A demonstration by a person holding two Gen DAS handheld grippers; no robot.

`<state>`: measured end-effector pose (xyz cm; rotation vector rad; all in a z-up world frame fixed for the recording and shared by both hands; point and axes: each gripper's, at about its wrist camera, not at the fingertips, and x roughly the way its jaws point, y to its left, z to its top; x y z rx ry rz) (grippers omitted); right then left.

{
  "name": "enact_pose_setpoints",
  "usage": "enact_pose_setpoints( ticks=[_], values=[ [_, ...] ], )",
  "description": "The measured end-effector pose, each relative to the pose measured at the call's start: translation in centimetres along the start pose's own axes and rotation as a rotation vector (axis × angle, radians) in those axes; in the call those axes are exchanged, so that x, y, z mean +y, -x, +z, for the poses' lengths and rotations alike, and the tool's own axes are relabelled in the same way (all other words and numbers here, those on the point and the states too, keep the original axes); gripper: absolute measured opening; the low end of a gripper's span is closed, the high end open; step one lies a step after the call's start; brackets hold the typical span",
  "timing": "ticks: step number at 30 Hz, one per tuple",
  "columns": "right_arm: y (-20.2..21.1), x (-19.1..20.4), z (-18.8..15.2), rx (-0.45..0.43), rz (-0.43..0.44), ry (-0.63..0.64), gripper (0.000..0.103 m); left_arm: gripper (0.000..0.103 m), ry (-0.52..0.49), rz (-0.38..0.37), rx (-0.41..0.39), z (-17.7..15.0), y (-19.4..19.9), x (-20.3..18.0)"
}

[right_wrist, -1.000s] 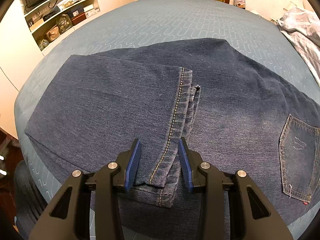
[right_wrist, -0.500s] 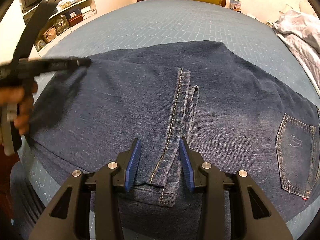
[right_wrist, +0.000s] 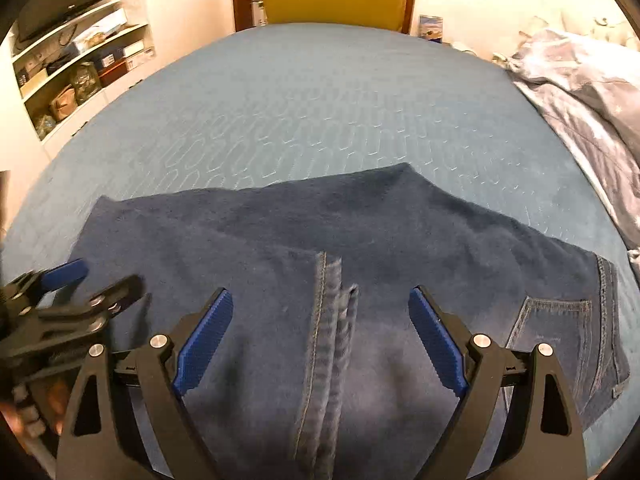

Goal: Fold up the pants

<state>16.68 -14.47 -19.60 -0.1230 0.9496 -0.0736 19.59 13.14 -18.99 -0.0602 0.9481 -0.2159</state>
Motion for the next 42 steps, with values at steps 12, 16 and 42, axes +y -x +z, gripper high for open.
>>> enact_pose_setpoints(
  ticks=[12, 16, 42],
  values=[
    [-3.8, 2.5, 0.1, 0.102, 0.002, -0.002, 0.077, 0.035, -0.152, 0.079, -0.086, 2.8, 1.3, -2.5],
    [-4.8, 1.9, -0.5, 0.125, 0.030, -0.044, 0.078, 0.025, -0.188, 0.020, 0.038, 3.4, -2.5, -2.7],
    [0.6, 4.4, -1.8, 0.035, 0.002, -0.008, 0.070, 0.045, -0.199, 0.106, -0.014, -7.4, 3.4, 0.4]
  ],
)
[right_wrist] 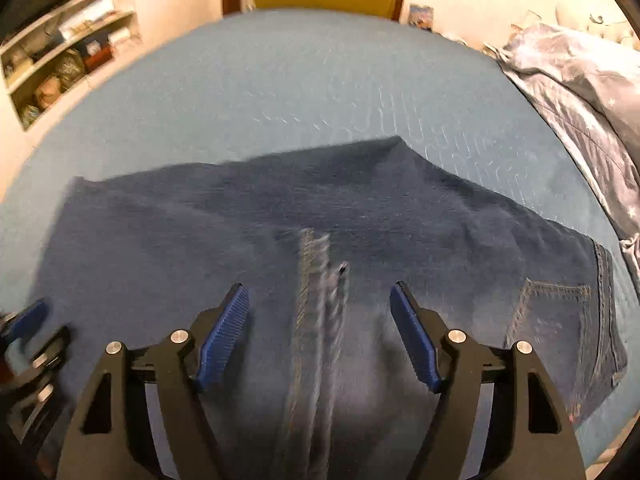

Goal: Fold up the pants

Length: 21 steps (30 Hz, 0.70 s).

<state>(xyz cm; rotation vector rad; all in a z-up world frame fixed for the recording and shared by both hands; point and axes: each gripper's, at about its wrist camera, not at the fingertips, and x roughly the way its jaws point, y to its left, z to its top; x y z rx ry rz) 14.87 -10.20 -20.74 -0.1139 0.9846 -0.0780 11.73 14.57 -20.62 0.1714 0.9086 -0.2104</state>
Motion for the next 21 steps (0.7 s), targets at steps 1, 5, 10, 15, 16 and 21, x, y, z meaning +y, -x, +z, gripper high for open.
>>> enact_pose_setpoints(
  ticks=[1, 5, 10, 15, 16, 21],
  values=[
    [0.8, 0.1, -0.7, 0.000, 0.016, 0.001, 0.068, 0.045, -0.003, 0.003, -0.005, 0.0, 0.0, -0.2],
    [2.0, 0.7, -3.8, 0.009, 0.038, 0.026, 0.060, 0.048, 0.044, -0.026, -0.007, -0.2, 0.8, 0.9],
    [0.5, 0.6, -6.2, 0.056, 0.022, 0.060, 0.052, 0.062, 0.228, -0.053, -0.078, -2.4, 4.9, 5.6],
    [0.3, 0.9, -6.5, 0.048, 0.002, 0.075, 0.053, 0.062, 0.421, -0.168, -0.064, -5.2, 5.6, 10.8],
    [0.4, 1.0, -6.6, 0.046, -0.001, 0.078, 0.053, 0.062, 0.460, -0.214, -0.060, -5.7, 5.3, 11.4],
    [0.4, 1.3, -6.8, 0.050, -0.013, 0.084, 0.054, 0.060, 0.552, -0.326, -0.034, -6.5, 3.7, 12.1]
  ],
)
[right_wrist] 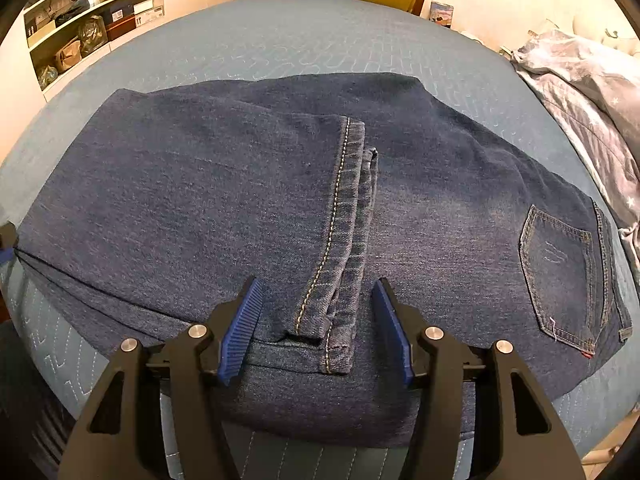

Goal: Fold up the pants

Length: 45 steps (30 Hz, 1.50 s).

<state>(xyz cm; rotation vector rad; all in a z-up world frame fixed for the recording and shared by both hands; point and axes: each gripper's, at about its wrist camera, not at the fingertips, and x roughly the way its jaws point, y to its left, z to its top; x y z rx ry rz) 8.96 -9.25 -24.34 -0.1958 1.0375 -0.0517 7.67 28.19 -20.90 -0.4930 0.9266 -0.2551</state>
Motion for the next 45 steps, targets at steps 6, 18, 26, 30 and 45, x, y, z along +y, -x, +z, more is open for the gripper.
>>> enact_pose_setpoints(
  ticks=[6, 18, 26, 30, 45],
  values=[
    [0.1, 0.6, 0.4, 0.023, -0.028, 0.010, 0.072, 0.033, 0.046, -0.068, 0.048, -0.5, -0.7, 0.2],
    [4.8, 9.5, 11.4, 0.080, 0.202, 0.115, 0.081, 0.014, 0.102, -0.149, -0.003, -0.1, 1.2, -0.1],
    [-2.9, 23.2, 16.2, 0.306, 0.178, 0.295, 0.079, 0.012, 0.098, -0.124, -0.045, -0.5, 2.3, -1.7],
    [-5.4, 24.5, 15.7, 0.319, 0.093, 0.321, 0.056, 0.011, 0.104, -0.142, -0.050, -0.9, 2.3, -2.0],
    [-2.9, 19.6, 16.1, 0.265, 0.208, 0.217, 0.019, 0.062, 0.088, -0.097, -0.097, -2.3, -1.0, -5.8]
  ],
)
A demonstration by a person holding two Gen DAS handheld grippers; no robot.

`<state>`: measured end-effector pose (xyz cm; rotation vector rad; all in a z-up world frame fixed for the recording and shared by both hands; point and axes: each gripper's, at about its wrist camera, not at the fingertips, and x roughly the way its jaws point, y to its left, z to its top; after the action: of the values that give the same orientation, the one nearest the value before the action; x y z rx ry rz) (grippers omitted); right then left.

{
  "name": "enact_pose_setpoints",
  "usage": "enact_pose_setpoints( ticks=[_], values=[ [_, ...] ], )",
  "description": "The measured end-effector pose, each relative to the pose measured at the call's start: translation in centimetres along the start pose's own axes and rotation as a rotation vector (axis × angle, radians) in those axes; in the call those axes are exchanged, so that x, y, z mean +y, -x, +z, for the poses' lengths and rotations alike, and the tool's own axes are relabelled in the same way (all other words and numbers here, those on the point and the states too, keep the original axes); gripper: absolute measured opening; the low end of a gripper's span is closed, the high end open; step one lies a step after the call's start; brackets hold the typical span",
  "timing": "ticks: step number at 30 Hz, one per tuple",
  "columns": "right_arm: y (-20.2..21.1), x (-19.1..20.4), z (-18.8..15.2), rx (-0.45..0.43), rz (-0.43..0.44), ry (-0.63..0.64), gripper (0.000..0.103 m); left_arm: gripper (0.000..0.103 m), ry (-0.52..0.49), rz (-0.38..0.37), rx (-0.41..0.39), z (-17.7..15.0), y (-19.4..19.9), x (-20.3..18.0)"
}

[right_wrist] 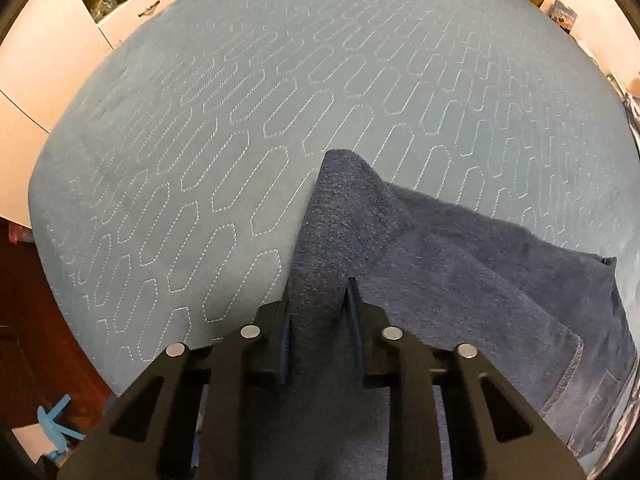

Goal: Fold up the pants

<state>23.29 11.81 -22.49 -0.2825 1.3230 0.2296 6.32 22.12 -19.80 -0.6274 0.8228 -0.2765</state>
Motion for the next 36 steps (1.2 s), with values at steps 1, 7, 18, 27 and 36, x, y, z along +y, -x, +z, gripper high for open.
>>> enact_pose_setpoints(
  ticks=[1, 7, 18, 27, 36],
  values=[
    [0.5, -0.9, -0.1, -0.007, 0.022, -0.008, 0.018, 0.057, -0.043, -0.009, -0.012, 0.1, 0.0, -1.1],
    [4.0, -6.2, -0.5, -0.041, 0.164, -0.057, 0.017, 0.049, -0.178, 0.032, -0.045, 0.3, 1.0, -6.6],
    [8.0, -13.0, -3.9, -0.130, 0.307, -0.115, 0.014, 0.013, -0.362, 0.370, -0.091, -3.2, -2.5, -14.9],
    [17.2, -32.5, -14.8, -0.338, 0.462, -0.367, 0.014, 0.012, -0.858, 0.295, -0.284, -11.9, -5.3, -34.5],
    [6.4, -46.5, -26.0, -0.239, 0.435, -0.560, 0.025, 0.055, -1.287, 0.341, -0.199, -28.0, -16.8, -38.3]
  ],
)
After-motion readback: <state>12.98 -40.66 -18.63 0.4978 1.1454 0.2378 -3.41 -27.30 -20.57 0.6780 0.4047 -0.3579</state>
